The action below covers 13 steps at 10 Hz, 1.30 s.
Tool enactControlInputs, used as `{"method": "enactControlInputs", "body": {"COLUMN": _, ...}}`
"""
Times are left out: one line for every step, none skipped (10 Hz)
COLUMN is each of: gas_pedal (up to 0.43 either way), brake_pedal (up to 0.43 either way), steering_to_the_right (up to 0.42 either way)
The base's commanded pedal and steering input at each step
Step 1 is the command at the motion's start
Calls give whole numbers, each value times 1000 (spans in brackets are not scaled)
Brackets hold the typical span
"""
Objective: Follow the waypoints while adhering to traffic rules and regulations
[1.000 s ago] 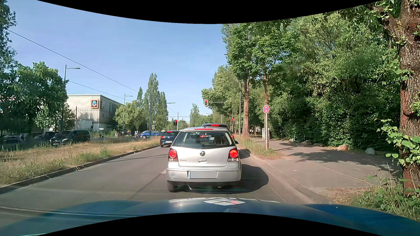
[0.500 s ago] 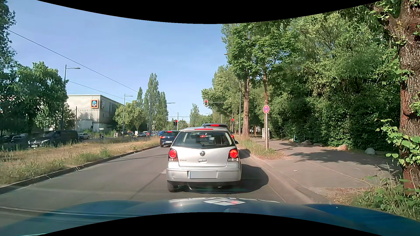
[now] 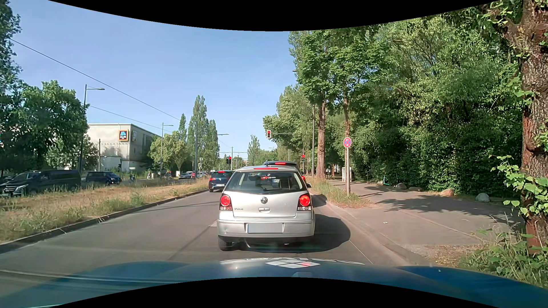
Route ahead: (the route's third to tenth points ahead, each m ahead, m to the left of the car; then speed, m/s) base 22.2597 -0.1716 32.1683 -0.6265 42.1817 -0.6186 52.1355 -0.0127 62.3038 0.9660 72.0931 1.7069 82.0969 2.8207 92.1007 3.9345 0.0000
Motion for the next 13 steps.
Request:
{"method": "enactControlInputs", "body": {"gas_pedal": 0, "brake_pedal": 250, "steering_to_the_right": -7}}
{"method": "enactControlInputs", "body": {"gas_pedal": 0, "brake_pedal": 250, "steering_to_the_right": -7}}
{"method": "enactControlInputs", "body": {"gas_pedal": 0, "brake_pedal": 250, "steering_to_the_right": -7}}
{"method": "enactControlInputs", "body": {"gas_pedal": 0, "brake_pedal": 250, "steering_to_the_right": -7}}
{"method": "enactControlInputs", "body": {"gas_pedal": 0, "brake_pedal": 250, "steering_to_the_right": -7}}
{"method": "enactControlInputs", "body": {"gas_pedal": 0, "brake_pedal": 256, "steering_to_the_right": -7}}
{"method": "enactControlInputs", "body": {"gas_pedal": 0, "brake_pedal": 256, "steering_to_the_right": -7}}
{"method": "enactControlInputs", "body": {"gas_pedal": 0, "brake_pedal": 250, "steering_to_the_right": -7}}
{"method": "enactControlInputs", "body": {"gas_pedal": 0, "brake_pedal": 256, "steering_to_the_right": -7}}
{"method": "enactControlInputs", "body": {"gas_pedal": 0, "brake_pedal": 256, "steering_to_the_right": -7}}
{"method": "enactControlInputs", "body": {"gas_pedal": 0, "brake_pedal": 250, "steering_to_the_right": -7}}
{"method": "enactControlInputs", "body": {"gas_pedal": 0, "brake_pedal": 256, "steering_to_the_right": -7}}
{"method": "enactControlInputs", "body": {"gas_pedal": 0, "brake_pedal": 256, "steering_to_the_right": -7}}
